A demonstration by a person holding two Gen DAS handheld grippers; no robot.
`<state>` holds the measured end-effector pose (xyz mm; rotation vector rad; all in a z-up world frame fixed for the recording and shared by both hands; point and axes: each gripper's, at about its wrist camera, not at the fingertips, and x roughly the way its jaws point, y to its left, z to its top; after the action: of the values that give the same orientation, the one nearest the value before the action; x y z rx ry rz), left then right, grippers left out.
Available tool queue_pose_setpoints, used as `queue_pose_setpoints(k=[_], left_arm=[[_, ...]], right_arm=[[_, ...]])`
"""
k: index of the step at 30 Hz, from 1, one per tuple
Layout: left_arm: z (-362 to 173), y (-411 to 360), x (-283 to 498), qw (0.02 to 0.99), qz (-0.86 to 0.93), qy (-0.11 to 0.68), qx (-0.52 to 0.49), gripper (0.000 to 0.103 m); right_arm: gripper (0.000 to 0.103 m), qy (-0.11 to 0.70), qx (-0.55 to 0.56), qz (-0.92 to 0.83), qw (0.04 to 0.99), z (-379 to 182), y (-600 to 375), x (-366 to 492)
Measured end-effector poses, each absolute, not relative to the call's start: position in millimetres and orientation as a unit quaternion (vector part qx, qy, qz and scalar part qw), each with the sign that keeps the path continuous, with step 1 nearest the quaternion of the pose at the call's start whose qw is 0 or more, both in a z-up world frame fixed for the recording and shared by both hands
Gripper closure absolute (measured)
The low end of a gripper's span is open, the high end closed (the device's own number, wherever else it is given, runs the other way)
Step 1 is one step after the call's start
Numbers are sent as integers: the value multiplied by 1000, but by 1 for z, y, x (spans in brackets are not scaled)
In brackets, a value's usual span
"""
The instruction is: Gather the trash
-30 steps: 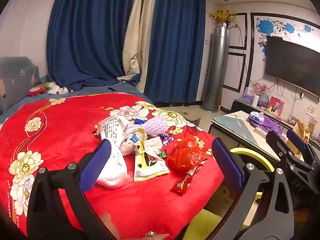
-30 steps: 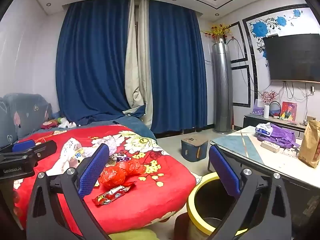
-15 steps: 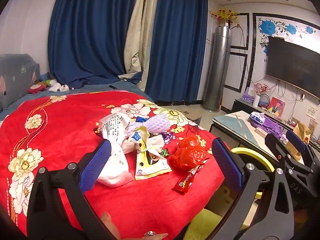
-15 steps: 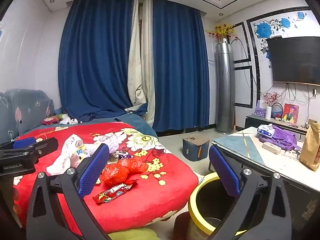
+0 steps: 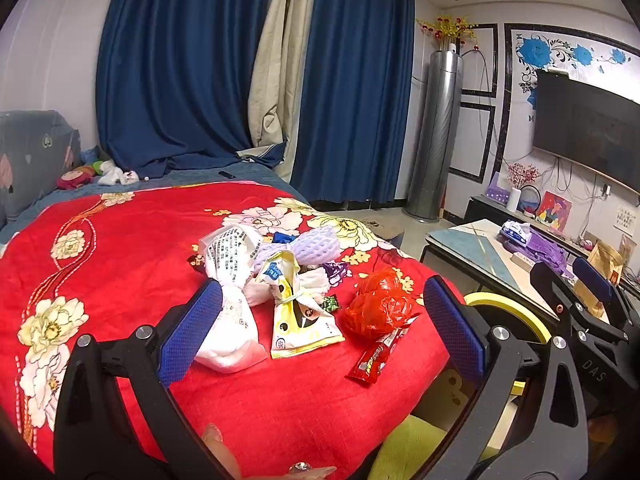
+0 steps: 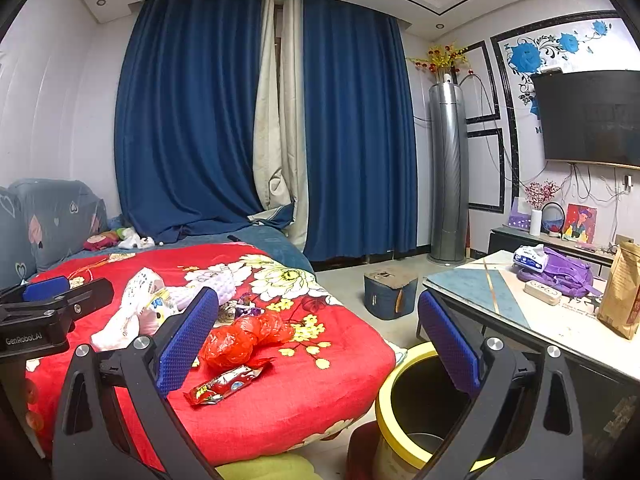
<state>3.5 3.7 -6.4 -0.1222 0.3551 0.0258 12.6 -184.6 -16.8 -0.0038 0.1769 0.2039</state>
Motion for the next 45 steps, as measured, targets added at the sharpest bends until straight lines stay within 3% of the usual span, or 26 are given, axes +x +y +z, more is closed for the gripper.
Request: queue_pose_setpoints(k=[36,45], left_arm=[[-8,4,2,982,12,178,-61,11],[-13,28,7,976,43,198,-85,11]], right_arm=[[6,89,-1,102,991,-16,-183,13],[6,94,-50,182,977,-15,-156,11]])
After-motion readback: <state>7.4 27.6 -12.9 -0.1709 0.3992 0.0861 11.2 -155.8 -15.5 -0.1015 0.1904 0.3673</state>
